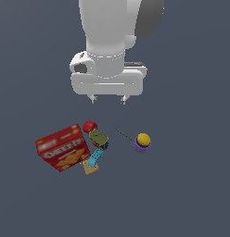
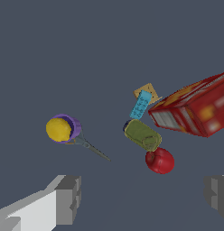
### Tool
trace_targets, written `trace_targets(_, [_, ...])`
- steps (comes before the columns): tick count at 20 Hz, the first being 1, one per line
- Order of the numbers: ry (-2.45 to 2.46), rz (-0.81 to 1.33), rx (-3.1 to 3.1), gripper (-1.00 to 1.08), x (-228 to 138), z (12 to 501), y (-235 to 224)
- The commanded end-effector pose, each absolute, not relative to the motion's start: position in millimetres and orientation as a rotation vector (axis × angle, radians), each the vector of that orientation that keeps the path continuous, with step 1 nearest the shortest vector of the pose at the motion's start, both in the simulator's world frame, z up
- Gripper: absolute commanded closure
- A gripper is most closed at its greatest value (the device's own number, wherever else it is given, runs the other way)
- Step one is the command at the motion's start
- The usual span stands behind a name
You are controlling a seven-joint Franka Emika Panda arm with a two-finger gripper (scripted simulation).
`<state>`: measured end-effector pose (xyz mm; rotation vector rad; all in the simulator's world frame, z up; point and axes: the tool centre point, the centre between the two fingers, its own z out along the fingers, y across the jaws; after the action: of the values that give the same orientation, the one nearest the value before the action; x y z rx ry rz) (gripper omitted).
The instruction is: Pick up a designated object from a clutter of objects.
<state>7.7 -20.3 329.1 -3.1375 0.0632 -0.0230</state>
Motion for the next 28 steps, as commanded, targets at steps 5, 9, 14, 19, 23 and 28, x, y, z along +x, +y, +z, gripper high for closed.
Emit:
trace_targets(5, [0.048,-0.018,-3.147,-0.92,8,326,-18])
trace_targets(9, [0.009,-0.008,-3.168,-0.92,10,321,-10])
trace_targets(14, [-0.001,-0.007,-3.171,-0.92,11,322,-8])
trace_targets(19, [0.024,-0.007,-3.167,-0.92,10,311,-14])
trace_targets(23, [0.064,-0.005,-3.160,-0.92,8,294,-24])
trace_targets(28, [0.145,-0.004,-3.146,-0.92,3,261,-43])
